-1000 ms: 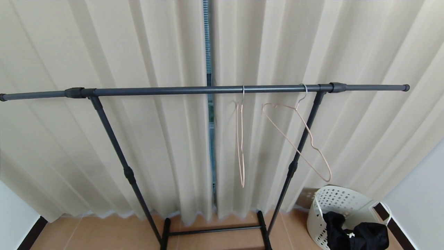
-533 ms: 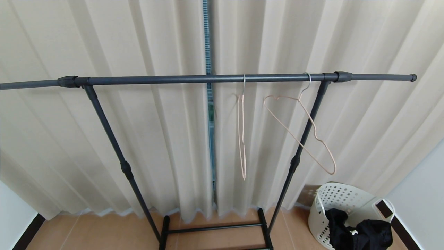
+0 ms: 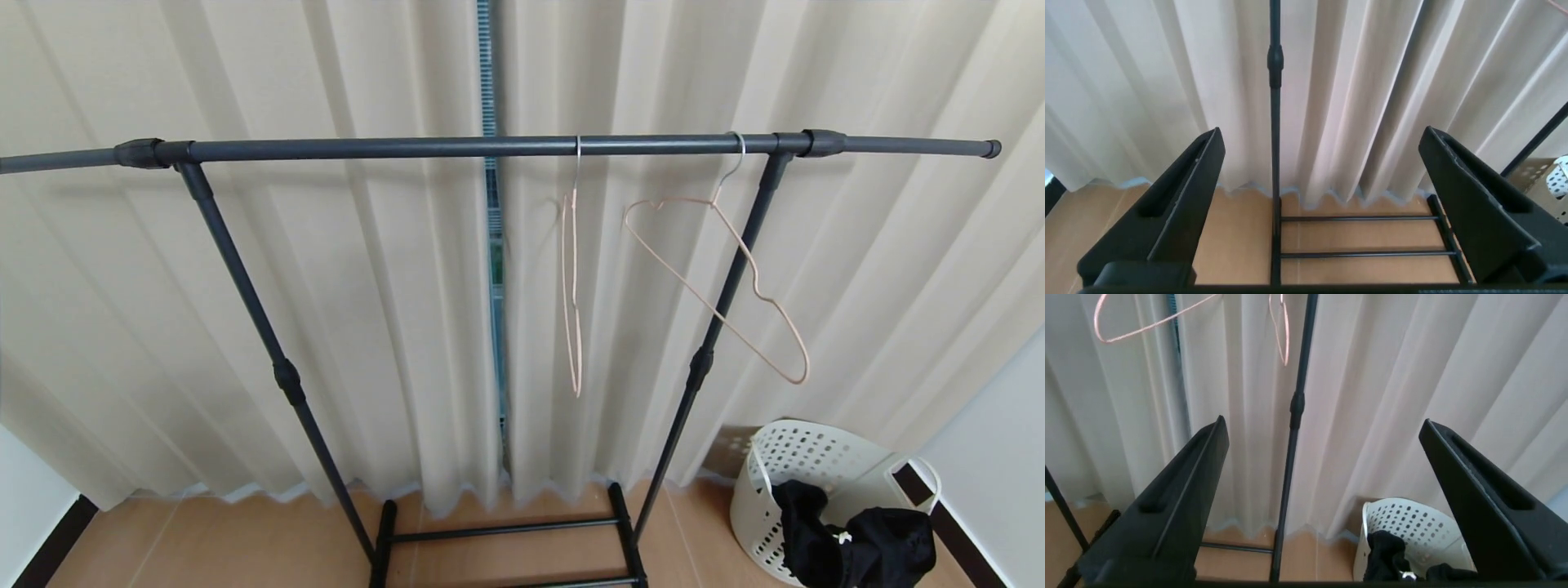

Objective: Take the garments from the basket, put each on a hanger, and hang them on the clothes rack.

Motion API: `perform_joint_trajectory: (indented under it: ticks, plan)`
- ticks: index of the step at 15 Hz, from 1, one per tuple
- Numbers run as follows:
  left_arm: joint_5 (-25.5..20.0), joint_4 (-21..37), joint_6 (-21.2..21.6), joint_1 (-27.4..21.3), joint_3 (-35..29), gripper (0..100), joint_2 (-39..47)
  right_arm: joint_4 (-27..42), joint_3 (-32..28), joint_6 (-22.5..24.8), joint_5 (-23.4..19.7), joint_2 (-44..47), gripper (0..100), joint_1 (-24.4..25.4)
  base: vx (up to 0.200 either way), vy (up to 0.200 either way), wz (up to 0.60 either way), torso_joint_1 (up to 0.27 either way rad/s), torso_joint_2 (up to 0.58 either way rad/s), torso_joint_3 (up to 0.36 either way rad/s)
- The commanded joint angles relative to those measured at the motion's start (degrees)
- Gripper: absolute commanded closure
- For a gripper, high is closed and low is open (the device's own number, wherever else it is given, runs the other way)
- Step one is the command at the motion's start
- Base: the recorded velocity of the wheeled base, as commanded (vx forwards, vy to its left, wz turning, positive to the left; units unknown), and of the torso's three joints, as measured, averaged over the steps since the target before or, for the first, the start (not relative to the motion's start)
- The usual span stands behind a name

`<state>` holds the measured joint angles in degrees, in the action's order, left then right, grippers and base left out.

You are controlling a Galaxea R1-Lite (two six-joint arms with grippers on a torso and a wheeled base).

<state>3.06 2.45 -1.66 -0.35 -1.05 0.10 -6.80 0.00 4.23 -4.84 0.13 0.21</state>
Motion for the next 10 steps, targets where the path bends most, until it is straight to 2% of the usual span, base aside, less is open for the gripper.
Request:
perform_joint_trajectory:
  ticks: [1,10]
  plan:
    - [0.02,0.01,-0.01,0.00,-0.01,0,-0.01,0.03,0.00,-0.01,0.01,0.04,0,-0.03,0.000,0.000,0.00,-0.168,0.41,0.237]
    - [0.02,0.01,-0.01,0.00,-0.01,0,-0.01,-0.05,0.00,-0.89,0.27,0.04,0,0.06,0.000,0.000,0.00,-0.212,0.53,0.319]
